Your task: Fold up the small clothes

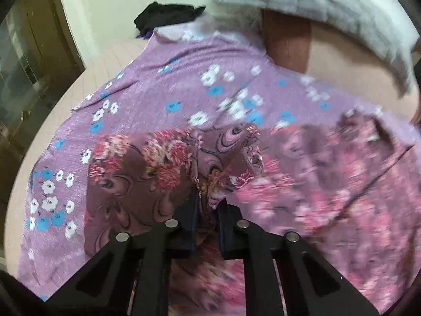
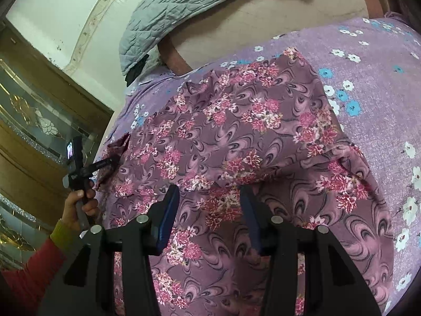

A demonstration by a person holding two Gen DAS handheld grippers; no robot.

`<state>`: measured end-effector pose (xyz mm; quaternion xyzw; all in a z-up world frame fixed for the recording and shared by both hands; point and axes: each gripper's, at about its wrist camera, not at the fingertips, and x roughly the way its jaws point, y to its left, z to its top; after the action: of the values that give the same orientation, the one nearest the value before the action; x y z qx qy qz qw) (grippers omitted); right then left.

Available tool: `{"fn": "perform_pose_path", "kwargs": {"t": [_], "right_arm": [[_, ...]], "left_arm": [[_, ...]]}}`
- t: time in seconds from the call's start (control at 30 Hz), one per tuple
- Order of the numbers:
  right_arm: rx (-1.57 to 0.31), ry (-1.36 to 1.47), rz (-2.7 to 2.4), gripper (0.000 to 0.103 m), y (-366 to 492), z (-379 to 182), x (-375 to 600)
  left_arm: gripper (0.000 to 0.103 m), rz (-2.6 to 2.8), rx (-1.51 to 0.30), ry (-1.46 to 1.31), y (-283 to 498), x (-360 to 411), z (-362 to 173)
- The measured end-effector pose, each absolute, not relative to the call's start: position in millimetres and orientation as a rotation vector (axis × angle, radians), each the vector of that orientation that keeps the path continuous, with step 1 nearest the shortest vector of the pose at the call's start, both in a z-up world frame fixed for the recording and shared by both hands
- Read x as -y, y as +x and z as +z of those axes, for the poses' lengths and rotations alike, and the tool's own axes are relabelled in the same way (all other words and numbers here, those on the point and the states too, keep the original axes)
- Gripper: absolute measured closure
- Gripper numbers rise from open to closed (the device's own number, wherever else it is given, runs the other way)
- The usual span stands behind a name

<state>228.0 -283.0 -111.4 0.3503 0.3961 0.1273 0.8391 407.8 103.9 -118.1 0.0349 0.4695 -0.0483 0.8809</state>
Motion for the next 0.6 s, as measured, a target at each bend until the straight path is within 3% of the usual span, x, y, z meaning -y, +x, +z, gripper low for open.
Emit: {"fn": "perform_pose_path", "kwargs": {"t": [0.33, 0.6], "right_arm": [[-0.784, 0.751, 0.217, 0.055, 218.4, -103.0, 299.8], [-0.714, 0.828, 0.093, 0.055, 204.2, -103.8, 342.2]], "left_arm": [[0.094, -0.401, -0.83, -0.048, 330.2, -5.9, -28.3], [0.094, -0.604, -0.879, -0.035, 293.4, 119.0, -40.1]]}}
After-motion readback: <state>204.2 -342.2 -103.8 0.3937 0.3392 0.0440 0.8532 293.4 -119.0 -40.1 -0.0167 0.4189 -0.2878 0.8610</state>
